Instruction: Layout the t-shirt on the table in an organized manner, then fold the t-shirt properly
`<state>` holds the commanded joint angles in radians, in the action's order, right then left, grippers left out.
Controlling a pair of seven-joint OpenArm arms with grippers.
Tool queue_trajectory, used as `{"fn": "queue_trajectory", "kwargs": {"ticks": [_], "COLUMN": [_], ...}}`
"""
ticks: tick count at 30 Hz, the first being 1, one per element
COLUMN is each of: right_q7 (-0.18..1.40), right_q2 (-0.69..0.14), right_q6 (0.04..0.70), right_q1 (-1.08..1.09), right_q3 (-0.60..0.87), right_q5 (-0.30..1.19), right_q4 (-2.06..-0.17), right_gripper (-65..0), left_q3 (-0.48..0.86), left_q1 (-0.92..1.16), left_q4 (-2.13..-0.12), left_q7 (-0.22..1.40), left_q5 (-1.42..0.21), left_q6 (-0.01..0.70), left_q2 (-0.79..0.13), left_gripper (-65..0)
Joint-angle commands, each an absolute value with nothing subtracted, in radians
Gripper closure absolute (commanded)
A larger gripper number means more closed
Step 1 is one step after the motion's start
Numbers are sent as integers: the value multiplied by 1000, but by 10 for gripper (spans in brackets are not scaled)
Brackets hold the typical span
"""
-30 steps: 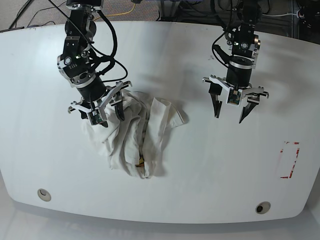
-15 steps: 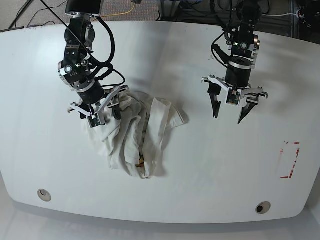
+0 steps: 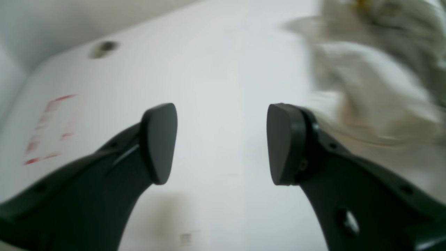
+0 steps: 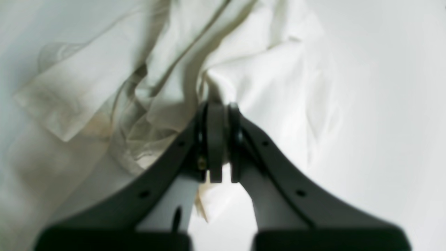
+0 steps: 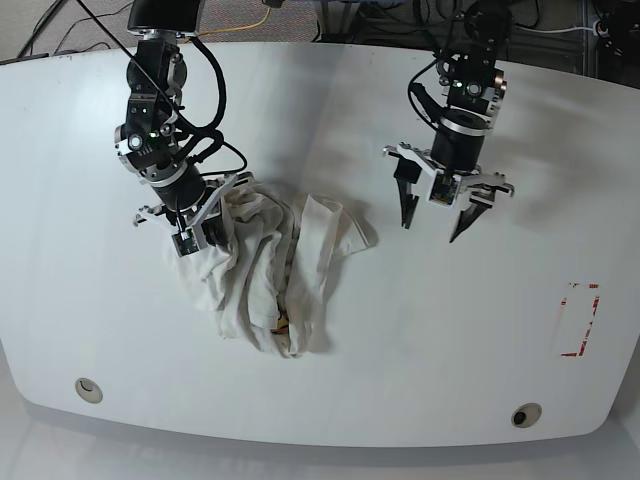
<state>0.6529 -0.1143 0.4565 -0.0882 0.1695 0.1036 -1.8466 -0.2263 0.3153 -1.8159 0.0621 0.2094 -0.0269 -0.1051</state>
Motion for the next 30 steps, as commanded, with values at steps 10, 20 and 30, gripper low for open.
{"fn": "queue_trajectory", "kwargs": {"ticks": [10,20,30], "right_q7": [656,656,656], "right_q2": [-114,-114,-116], "right_q6": [456,456,461], "right_q1": [-87,-87,-85], "right_q3": [170,170,170], "right_q5": [104,104,104], "right_q4": [-1868,-1868,-1868], "right_gripper": [0,0,0], "left_q3": [-374,-438,-440], "left_q1": [315,289,196], "left_q4": [-1753,-1733,-1609], "left_q7": [62,62,82], "left_q5": [209,209,209], "left_q6": [-27,-27,-27], "left_q2": [-104,-79,-28], "left_gripper": [-382,-576,-543]}}
